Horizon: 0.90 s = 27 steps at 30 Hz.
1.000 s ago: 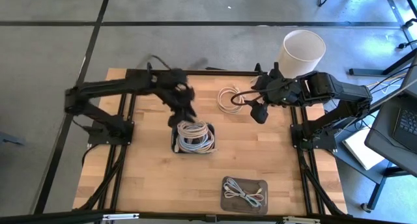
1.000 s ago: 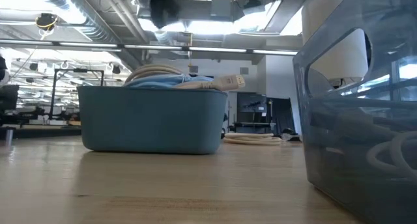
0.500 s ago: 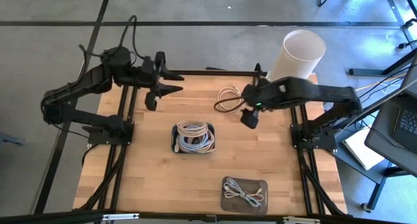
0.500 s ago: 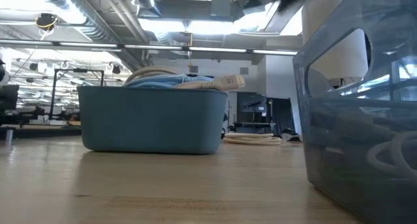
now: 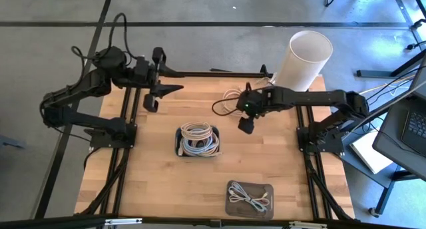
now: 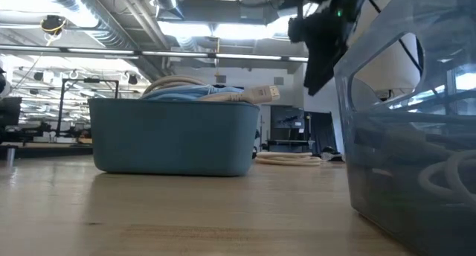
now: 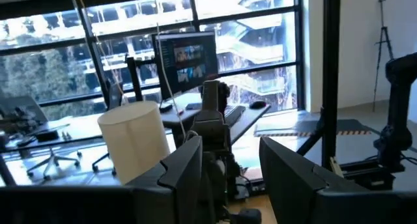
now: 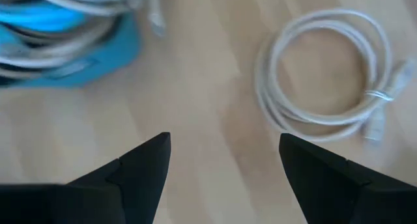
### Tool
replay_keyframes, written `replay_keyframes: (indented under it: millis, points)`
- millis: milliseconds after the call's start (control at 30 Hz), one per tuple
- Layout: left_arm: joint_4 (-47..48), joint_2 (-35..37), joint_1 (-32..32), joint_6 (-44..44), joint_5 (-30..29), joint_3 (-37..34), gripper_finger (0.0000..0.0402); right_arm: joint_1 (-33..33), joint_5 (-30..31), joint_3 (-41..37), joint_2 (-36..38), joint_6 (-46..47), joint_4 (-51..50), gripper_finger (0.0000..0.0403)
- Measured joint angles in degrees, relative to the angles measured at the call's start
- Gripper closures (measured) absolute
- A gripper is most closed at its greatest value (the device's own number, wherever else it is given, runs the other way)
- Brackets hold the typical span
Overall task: Pick & Place USB Port
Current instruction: Put the brown charger cable into the blue bin
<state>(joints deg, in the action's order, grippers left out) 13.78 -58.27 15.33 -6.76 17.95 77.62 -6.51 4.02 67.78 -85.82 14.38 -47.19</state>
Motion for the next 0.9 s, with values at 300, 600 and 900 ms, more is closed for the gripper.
replay_keyframes:
  millis: [300,600,900]
  points:
    - [0.13,-0.08,0.02,-0.01,-7.75,0.00,0.0253,-5.59,0.30,-1.98,-2.28,-9.91,1.39,0.0112]
    - [0.13,-0.09,0.04,2.42,-9.99,0.00,0.0252,-6.88,-3.25,-1.95,-11.62,-14.96,7.92,0.0112]
    - [0.20,-0.10,0.03,3.21,-9.21,0.00,0.0258,-6.90,-3.96,-1.95,-15.14,-19.84,11.64,0.0112]
